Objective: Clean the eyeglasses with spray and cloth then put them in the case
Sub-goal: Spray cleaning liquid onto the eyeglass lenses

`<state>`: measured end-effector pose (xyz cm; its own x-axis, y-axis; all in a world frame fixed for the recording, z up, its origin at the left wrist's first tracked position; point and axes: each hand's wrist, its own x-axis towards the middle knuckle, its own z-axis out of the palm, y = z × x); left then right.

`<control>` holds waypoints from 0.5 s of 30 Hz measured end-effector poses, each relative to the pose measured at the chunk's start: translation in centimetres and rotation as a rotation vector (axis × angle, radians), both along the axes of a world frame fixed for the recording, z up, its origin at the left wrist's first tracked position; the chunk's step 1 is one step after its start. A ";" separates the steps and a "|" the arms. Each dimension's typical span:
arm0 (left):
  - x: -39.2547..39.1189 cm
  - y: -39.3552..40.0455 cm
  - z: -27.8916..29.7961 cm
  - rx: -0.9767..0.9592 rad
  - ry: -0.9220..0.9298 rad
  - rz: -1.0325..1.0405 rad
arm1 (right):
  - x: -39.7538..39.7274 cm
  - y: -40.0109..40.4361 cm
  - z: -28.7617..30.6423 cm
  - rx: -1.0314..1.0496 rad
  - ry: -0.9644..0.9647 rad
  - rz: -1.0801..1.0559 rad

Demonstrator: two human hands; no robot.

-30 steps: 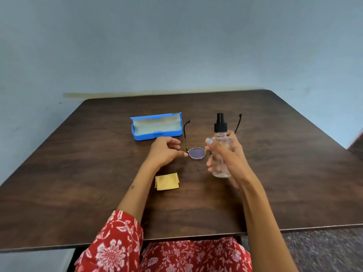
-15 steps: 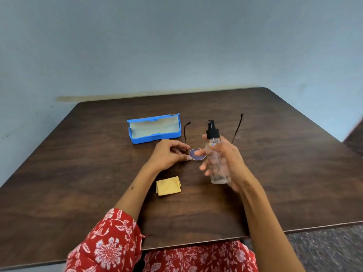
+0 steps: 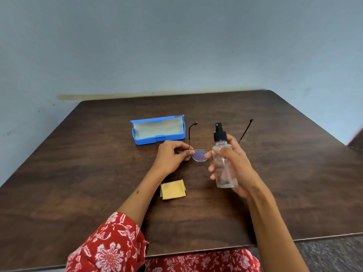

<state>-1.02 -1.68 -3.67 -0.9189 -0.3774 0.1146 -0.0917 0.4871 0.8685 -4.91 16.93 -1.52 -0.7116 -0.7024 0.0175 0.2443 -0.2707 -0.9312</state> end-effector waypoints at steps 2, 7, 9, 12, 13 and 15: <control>0.0 0.0 0.0 0.064 0.009 0.012 | 0.0 0.1 0.2 -0.019 -0.004 0.036; 0.0 -0.2 0.1 0.150 0.063 0.073 | 0.3 0.3 0.8 -0.147 -0.081 0.130; -0.1 -0.4 0.0 0.208 0.082 0.092 | 0.3 0.2 0.8 -0.203 -0.135 0.168; -0.1 -0.6 0.1 0.255 0.119 0.145 | 0.3 0.0 1.0 -0.269 -0.204 0.214; 0.0 -0.6 0.2 0.253 0.135 0.165 | 0.3 -0.1 1.1 -0.265 -0.198 0.217; 0.0 -0.6 0.5 0.235 0.180 0.195 | 0.1 -0.6 1.7 -0.204 -0.108 0.178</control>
<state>-0.98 -2.25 -3.17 -0.7998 -0.5792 0.1575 0.0012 0.2608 0.9654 -4.78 16.36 0.14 -0.5827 -0.8062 0.1026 0.3993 -0.3940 -0.8279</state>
